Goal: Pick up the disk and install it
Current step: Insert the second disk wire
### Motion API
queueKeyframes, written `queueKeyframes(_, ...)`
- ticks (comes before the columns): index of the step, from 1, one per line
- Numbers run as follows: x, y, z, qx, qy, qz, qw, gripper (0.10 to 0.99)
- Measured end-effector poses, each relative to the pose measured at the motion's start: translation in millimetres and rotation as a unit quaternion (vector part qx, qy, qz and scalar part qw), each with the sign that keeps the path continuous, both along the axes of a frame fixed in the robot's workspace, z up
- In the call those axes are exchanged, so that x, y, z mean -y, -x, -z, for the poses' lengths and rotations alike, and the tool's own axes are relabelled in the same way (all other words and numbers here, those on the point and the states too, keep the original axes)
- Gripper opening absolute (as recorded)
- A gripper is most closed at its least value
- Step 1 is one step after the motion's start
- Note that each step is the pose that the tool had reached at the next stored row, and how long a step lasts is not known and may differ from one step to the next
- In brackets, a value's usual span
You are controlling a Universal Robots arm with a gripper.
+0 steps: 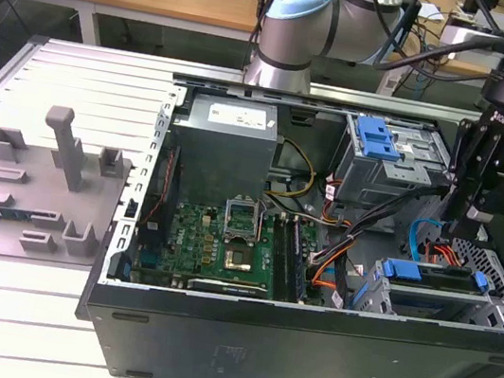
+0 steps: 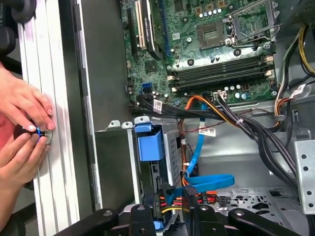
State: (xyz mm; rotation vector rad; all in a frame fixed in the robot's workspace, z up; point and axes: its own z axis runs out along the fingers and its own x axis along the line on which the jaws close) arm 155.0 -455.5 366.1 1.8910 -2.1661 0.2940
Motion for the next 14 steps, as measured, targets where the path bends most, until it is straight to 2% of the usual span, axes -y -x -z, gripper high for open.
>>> queueKeyframes(2,0.0,0.3,0.3,0.0015,-0.0072,0.001,1.0000,0.361)
queueKeyframes(6,-0.1,0.5,0.3,0.0016,-0.0078,0.001,1.0000,0.361)
queueKeyframes(7,-0.2,0.5,0.3,0.0010,-0.0078,0.001,1.0000,0.361)
queueKeyframes(9,-0.2,0.3,1.0,-0.0054,-0.0078,0.001,1.0000,0.361)
queueKeyframes(10,-0.2,0.3,1.3,-0.0063,-0.0077,0.001,0.9999,0.361)
queueKeyframes(14,-0.2,0.2,2.0,-0.0064,-0.0078,0.001,0.9999,0.361)
